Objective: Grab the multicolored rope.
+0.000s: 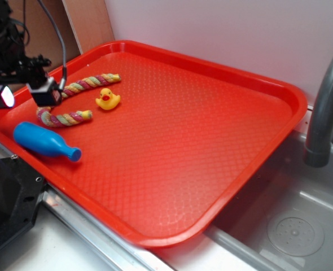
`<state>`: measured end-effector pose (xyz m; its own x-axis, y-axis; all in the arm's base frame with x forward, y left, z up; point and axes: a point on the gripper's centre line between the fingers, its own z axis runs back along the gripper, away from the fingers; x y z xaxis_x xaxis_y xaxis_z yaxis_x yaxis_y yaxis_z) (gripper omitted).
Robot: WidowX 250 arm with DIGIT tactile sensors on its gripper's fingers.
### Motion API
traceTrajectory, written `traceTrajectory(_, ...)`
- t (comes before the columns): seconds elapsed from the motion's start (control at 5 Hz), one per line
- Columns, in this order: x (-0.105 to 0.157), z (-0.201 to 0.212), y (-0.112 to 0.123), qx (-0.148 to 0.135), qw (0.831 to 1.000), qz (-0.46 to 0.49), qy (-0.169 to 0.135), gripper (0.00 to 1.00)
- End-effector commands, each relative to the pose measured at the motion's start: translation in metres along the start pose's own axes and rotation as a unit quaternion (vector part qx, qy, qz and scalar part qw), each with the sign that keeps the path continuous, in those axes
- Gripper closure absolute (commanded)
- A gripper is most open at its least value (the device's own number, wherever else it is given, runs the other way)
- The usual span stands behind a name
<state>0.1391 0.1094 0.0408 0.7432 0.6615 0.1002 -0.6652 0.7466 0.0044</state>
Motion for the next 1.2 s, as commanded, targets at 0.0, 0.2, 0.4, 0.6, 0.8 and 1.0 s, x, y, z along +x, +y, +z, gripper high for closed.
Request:
traceTrajectory(0.0, 0.007, -0.028, -0.013, 0.008, 1.000, -0.006, 0.026, 0.00)
traceTrajectory(0.2, 0.002, -0.039, -0.020, 0.022, 0.999, -0.010, 0.041, 0.00)
traceTrajectory(0.4, -0.005, -0.042, -0.022, 0.035, 0.998, -0.009, 0.046, 1.00)
traceTrajectory(0.6, -0.011, -0.040, -0.025, 0.036, 0.998, -0.011, 0.049, 1.00)
traceTrajectory(0.8, -0.020, -0.037, -0.030, 0.033, 0.998, -0.023, 0.055, 1.00)
traceTrajectory(1.0, -0.026, -0.025, -0.039, 0.036, 0.995, -0.052, 0.075, 1.00)
